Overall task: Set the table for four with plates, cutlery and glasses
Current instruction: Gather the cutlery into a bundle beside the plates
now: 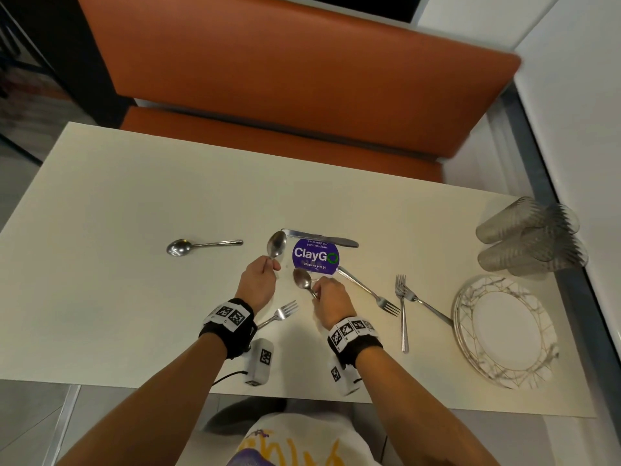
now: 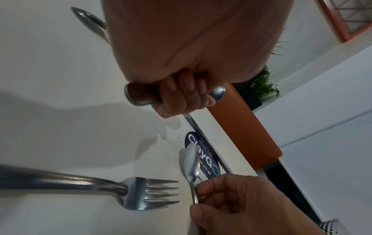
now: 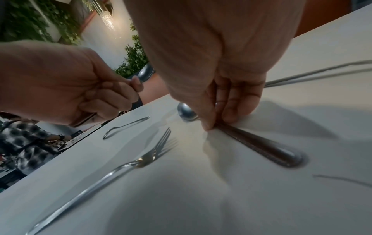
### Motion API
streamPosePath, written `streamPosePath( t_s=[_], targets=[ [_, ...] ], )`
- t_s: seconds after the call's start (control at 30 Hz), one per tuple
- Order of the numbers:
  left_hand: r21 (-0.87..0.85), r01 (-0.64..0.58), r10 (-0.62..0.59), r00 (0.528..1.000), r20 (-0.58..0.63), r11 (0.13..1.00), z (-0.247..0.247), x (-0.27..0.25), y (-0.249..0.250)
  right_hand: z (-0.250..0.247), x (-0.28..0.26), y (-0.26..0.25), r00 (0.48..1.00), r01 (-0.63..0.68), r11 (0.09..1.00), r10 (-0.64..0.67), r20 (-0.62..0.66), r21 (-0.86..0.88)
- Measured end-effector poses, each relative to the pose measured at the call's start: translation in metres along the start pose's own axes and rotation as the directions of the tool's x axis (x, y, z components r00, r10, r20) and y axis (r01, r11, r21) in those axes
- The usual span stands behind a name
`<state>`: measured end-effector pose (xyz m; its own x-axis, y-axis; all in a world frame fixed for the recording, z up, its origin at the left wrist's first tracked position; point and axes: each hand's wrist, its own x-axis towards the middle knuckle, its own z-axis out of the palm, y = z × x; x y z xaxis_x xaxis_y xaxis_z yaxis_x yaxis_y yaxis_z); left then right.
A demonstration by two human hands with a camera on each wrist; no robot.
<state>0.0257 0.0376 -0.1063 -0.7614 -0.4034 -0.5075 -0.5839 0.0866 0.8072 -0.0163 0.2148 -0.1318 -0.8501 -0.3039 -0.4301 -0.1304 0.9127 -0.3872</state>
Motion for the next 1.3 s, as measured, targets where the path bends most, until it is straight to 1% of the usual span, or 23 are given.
streamPosePath(
  t_s=[0.07, 0.17, 0.27, 0.37, 0.43, 0.5, 0.53, 0.57, 0.63, 0.77, 0.9, 1.0, 1.1, 1.2, 1.3],
  targets=[
    [0.012, -0.011, 0.011, 1.0, -0.017, 1.0, 0.0, -0.001, 0.0, -0.001, -0.002, 0.0, 1.0, -0.008, 1.0, 0.008, 0.02, 0.01],
    [-0.038, -0.007, 0.007, 1.0, -0.004, 0.999, 0.001, -0.003, 0.0, -0.005, -0.004, 0.003, 0.998, -0.005, 0.999, 0.001, 0.066, 0.05],
    [-0.135, 0.038, -0.035, 0.999, 0.023, 0.99, 0.003, -0.008, 0.001, -0.016, -0.006, 0.006, 0.997, -0.013, 0.99, 0.003, 0.071, 0.143],
    [-0.213, 0.057, -0.043, 0.997, 0.069, 0.975, 0.004, -0.013, 0.004, -0.039, -0.005, 0.003, 0.999, -0.029, 0.962, 0.016, 0.05, 0.273],
    [-0.278, 0.089, -0.061, 0.992, 0.109, 0.956, 0.008, -0.017, 0.009, -0.053, -0.003, -0.003, 0.999, -0.045, 0.918, 0.039, 0.024, 0.395],
    [-0.3, 0.109, -0.067, 0.987, 0.146, 0.948, 0.014, -0.022, 0.013, -0.063, -0.002, -0.012, 0.997, -0.071, 0.824, 0.073, 0.019, 0.562],
    [-0.297, 0.111, -0.064, 0.985, 0.163, 0.949, 0.017, -0.026, 0.015, -0.066, -0.002, -0.017, 0.996, -0.078, 0.775, 0.083, 0.022, 0.627],
    [-0.291, 0.109, -0.058, 0.982, 0.18, 0.951, 0.02, -0.029, 0.017, -0.067, -0.003, -0.021, 0.996, -0.075, 0.746, 0.088, 0.014, 0.662],
    [-0.264, 0.083, -0.031, 0.98, 0.197, 0.961, 0.025, -0.033, 0.019, -0.068, -0.004, -0.029, 0.997, -0.058, 0.729, 0.081, -0.003, 0.682],
    [-0.174, 0.009, 0.015, 0.99, 0.137, 0.985, 0.031, -0.035, 0.016, -0.069, -0.003, -0.037, 0.997, -0.024, 0.762, 0.063, -0.038, 0.647],
    [-0.079, -0.016, 0.023, 0.996, 0.087, 0.997, 0.027, -0.037, 0.011, -0.082, 0.0, -0.04, 0.984, 0.036, 0.736, 0.091, -0.152, 0.676],
    [-0.049, -0.047, 0.051, 0.995, 0.091, 0.998, 0.023, -0.03, 0.001, -0.093, -0.002, -0.045, 0.98, 0.079, 0.709, 0.074, -0.185, 0.701],
    [-0.098, -0.032, 0.044, 0.992, 0.122, 0.995, 0.018, -0.036, 0.009, -0.098, -0.003, -0.05, 0.973, 0.092, 0.702, 0.086, -0.212, 0.706],
    [-0.233, 0.046, 0.0, 0.981, 0.192, 0.972, 0.014, -0.041, 0.021, -0.099, 0.0, -0.05, 0.961, 0.097, 0.712, 0.116, -0.252, 0.695],
    [-0.349, 0.123, -0.035, 0.968, 0.248, 0.929, 0.011, -0.042, 0.028, -0.097, -0.003, -0.052, 0.965, 0.073, 0.684, 0.135, -0.225, 0.725]
  ],
)
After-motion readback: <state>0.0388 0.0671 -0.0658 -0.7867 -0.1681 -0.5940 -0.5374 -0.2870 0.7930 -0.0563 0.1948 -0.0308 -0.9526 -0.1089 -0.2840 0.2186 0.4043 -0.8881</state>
